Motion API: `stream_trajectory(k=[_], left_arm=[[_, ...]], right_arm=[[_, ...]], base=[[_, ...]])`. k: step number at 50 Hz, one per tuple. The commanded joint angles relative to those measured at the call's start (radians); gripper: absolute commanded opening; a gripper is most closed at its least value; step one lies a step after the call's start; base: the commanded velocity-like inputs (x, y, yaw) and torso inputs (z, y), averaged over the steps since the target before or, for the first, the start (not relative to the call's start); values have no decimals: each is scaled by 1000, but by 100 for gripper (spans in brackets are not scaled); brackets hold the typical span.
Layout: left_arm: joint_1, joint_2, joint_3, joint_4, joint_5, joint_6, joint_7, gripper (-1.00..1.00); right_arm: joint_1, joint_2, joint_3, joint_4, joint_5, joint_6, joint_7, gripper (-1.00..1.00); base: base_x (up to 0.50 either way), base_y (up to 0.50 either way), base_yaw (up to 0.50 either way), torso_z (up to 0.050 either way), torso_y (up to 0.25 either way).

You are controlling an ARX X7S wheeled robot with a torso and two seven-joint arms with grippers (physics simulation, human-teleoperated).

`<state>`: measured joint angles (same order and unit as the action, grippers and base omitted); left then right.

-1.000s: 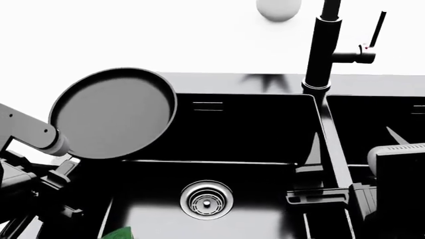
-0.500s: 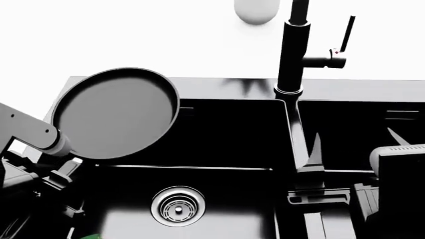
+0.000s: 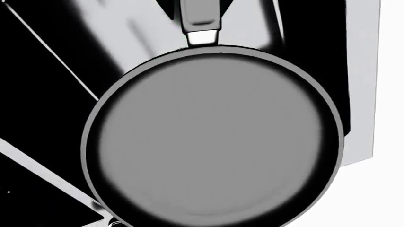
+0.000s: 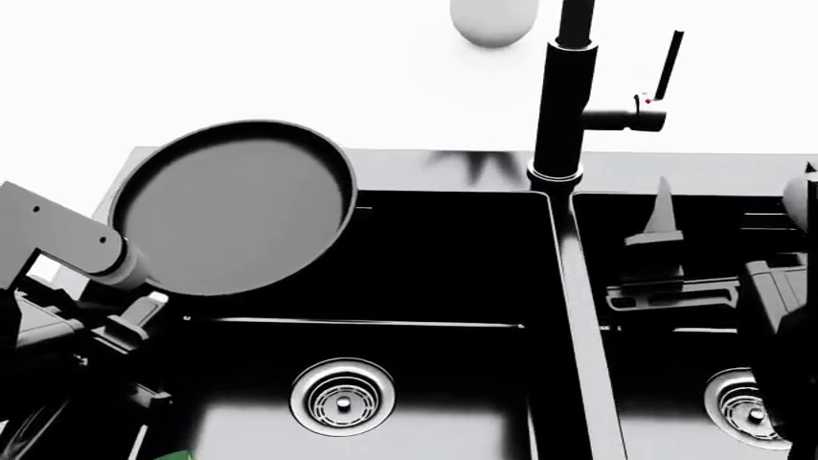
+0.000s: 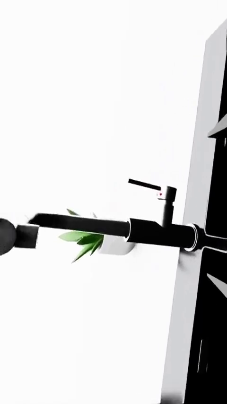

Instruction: Pick the pan and sponge and place them into the sink. Then turn on the water.

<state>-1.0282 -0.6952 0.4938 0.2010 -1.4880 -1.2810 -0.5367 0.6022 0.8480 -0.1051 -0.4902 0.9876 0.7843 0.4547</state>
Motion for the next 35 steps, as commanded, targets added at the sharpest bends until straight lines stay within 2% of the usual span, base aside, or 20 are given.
stream_trajectory(k=[1, 7, 21, 35], left_arm=[[-79, 48, 34, -42, 86, 0, 42, -100], [-133, 110, 107, -97, 167, 13, 134, -100], [-154, 224, 258, -197, 319, 99, 306, -100], [-124, 276, 385, -329, 474, 233, 451, -100]], right_arm=[[202, 26, -27, 73, 76, 122, -24, 100], [220, 28, -31, 75, 82, 136, -20, 100], [216, 35, -13, 71, 103, 139, -9, 100], [245, 58, 6, 36, 152, 181, 33, 100]], base=[[0, 0, 0, 0, 0], [0, 0, 0, 0, 2], [0, 0, 0, 1, 1], [0, 0, 0, 0, 2]])
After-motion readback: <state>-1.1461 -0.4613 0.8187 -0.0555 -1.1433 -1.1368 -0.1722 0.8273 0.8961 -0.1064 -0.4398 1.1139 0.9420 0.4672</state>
